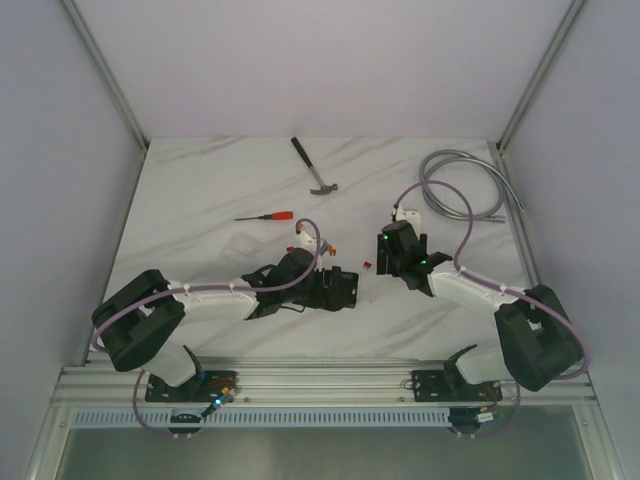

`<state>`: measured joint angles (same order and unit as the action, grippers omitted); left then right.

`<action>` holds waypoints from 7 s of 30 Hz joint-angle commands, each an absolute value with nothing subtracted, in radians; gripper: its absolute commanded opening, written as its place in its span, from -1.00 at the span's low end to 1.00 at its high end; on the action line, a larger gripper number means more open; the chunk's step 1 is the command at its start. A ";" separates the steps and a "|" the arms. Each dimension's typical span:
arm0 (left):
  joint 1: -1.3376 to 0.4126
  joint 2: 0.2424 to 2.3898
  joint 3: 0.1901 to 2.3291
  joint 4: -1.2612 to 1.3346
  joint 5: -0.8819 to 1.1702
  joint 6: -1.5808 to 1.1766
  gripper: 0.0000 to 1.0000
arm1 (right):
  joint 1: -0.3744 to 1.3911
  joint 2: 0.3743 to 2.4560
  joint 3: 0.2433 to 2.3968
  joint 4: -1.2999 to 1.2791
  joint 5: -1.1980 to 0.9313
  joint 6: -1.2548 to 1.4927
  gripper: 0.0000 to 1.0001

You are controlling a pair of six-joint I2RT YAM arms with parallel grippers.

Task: Snap on the fuse box
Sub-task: Place the fuse box base at the center of the board, then pick up the fuse from the center of the board.

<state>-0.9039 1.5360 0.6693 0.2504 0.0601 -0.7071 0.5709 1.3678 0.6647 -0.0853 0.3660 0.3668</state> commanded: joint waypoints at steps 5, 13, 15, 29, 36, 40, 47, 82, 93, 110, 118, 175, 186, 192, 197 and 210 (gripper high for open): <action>-0.927 1.450 0.638 0.295 0.012 -0.779 1.00 | 0.423 1.353 0.710 -0.107 0.298 0.304 0.48; -0.876 1.270 0.545 0.258 -0.077 -0.760 1.00 | 0.329 1.438 0.811 -0.090 0.040 0.107 0.39; -0.855 1.254 0.535 0.245 -0.072 -0.752 1.00 | 0.328 1.478 0.846 -0.087 0.009 0.079 0.38; -0.786 1.202 0.481 0.239 -0.072 -0.752 1.00 | 0.310 1.630 0.876 -0.118 -0.088 0.055 0.29; -0.786 1.192 0.474 0.241 -0.064 -0.755 1.00 | 0.310 1.607 0.820 -0.146 -0.099 0.090 0.30; -0.785 1.186 0.468 0.241 -0.063 -0.758 1.00 | 0.310 1.590 0.796 -0.162 -0.104 0.113 0.30; -0.786 1.177 0.465 0.241 -0.063 -0.762 1.00 | 0.329 1.554 0.765 -0.187 -0.111 0.157 0.25; -0.786 1.220 0.493 0.241 -0.025 -0.759 1.00 | 0.381 1.656 0.877 -0.327 0.037 0.068 -0.19; -0.786 1.227 0.499 0.241 -0.013 -0.767 1.00 | 0.396 1.669 0.882 -0.351 0.069 0.085 -0.27; -0.793 1.240 0.512 0.271 0.004 -0.775 1.00 | 0.416 1.607 0.874 -0.332 0.090 0.159 -0.46; -0.804 1.254 0.547 0.364 -0.015 -0.763 0.86 | 0.454 1.480 0.876 -0.285 0.092 0.261 -0.43; -0.899 1.506 0.666 0.737 -0.221 -0.596 -1.00 | 0.667 1.229 0.733 0.201 -0.015 0.682 -0.21; -0.743 1.309 0.574 0.727 0.182 -0.449 -1.00 | 0.533 1.082 0.685 0.268 -0.418 0.369 -0.10; -0.676 1.206 0.536 0.786 0.443 -0.449 -1.00 | 0.475 1.048 0.663 0.331 -0.686 0.280 -0.08; -0.661 1.160 0.548 0.777 0.572 -0.449 -1.00 | 0.453 1.046 0.654 0.403 -0.825 0.252 -0.08; -0.660 1.136 0.562 0.845 0.698 -0.518 -1.00 | 0.449 1.044 0.645 0.507 -1.007 0.234 -0.13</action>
<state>-0.6666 1.1450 0.5465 0.7532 0.6289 -0.4881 0.4507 1.0657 0.6632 0.4461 -0.9150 0.2584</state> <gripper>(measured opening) 0.018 0.443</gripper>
